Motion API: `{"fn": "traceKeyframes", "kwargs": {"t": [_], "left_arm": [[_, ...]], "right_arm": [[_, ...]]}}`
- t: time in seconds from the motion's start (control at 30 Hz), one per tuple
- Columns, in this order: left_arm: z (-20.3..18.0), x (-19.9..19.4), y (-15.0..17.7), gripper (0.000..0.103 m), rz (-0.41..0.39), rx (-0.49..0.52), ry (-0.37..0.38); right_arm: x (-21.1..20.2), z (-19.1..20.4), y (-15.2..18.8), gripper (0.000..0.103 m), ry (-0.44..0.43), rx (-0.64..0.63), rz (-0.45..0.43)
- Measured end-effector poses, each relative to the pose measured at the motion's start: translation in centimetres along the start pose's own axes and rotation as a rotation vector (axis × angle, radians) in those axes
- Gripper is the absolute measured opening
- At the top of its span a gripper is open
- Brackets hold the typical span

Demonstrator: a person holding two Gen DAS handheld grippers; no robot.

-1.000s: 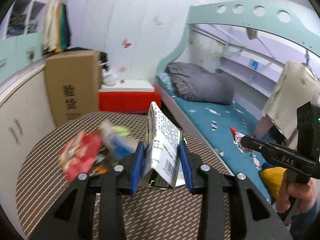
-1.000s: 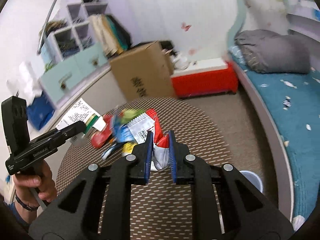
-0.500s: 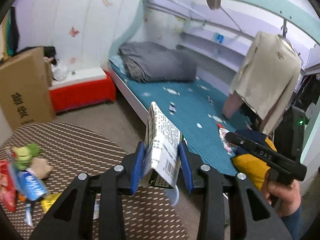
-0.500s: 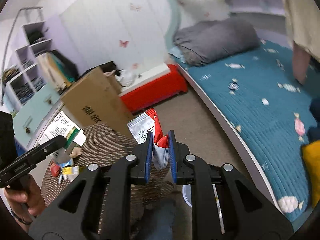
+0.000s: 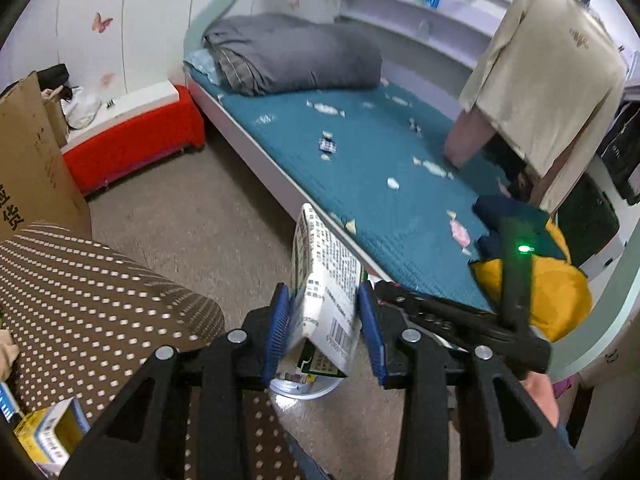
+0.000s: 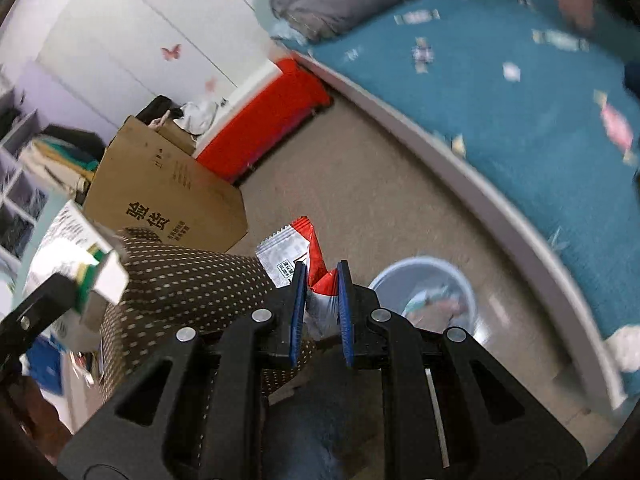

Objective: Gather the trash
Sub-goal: 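Carry both items to the wastebasket and open both grippers over it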

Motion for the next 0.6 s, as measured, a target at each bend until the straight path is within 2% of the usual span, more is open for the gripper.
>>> {"fn": "traceKeyframes", "kwargs": {"t": [0.1,0.13,0.17,0.23,0.33,0.43,0.47,0.5,0.53,0.57,0.6], "left_arm": [[-0.5,2.6,0.1,0.035,0.057,0.004,0.003],[-0.6,3.3,0.2,0.035,0.075,0.006,0.008],[-0.6,3.9,0.2,0.036,0.09,0.009,0.01],[-0.7,5.0,0.3,0.036,0.12,0.014,0.018],[-1.1,6.6,0.4,0.039,0.159,0.024,0.03],[-1.3,8.2,0.5,0.043,0.197,0.029,0.03],[-1.4,8.6,0.6,0.051,0.213,0.032,0.035],[-1.4,9.1,0.7,0.072,0.233,0.037,0.032],[-1.5,9.4,0.7,0.084,0.245,0.041,0.02],[-1.5,9.4,0.7,0.089,0.247,0.046,0.011],[-1.5,9.4,0.7,0.089,0.24,0.049,0.012]], "right_arm": [[2.4,-2.3,0.0,0.019,0.002,0.084,0.05],[2.6,-2.8,0.0,0.026,0.007,0.103,0.051],[2.6,-3.3,-0.1,0.05,0.009,0.118,0.047],[1.5,-4.0,-0.2,0.076,0.009,0.146,0.011],[-0.3,-4.0,-0.6,0.077,-0.008,0.149,-0.031],[-2.8,-4.1,-0.9,0.083,-0.008,0.146,-0.083],[-3.6,-4.1,-1.0,0.084,-0.008,0.145,-0.099],[-4.6,-4.1,-0.9,0.086,-0.008,0.143,-0.116],[-5.2,-4.0,-0.9,0.088,-0.01,0.139,-0.128],[-6.1,-3.9,-0.7,0.09,-0.009,0.135,-0.14],[-6.4,-3.8,-0.6,0.091,-0.008,0.135,-0.146]]}}
Point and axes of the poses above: each gripper's, at about its wrist camera, not at the fingertips, and x roughly the way its jaws point, z to its left, y to its underside, the point moved 4 cm from there along x, roughly the way its jaws point, and after that the axes turned 8 degrees about x, right-handed, at the moved point
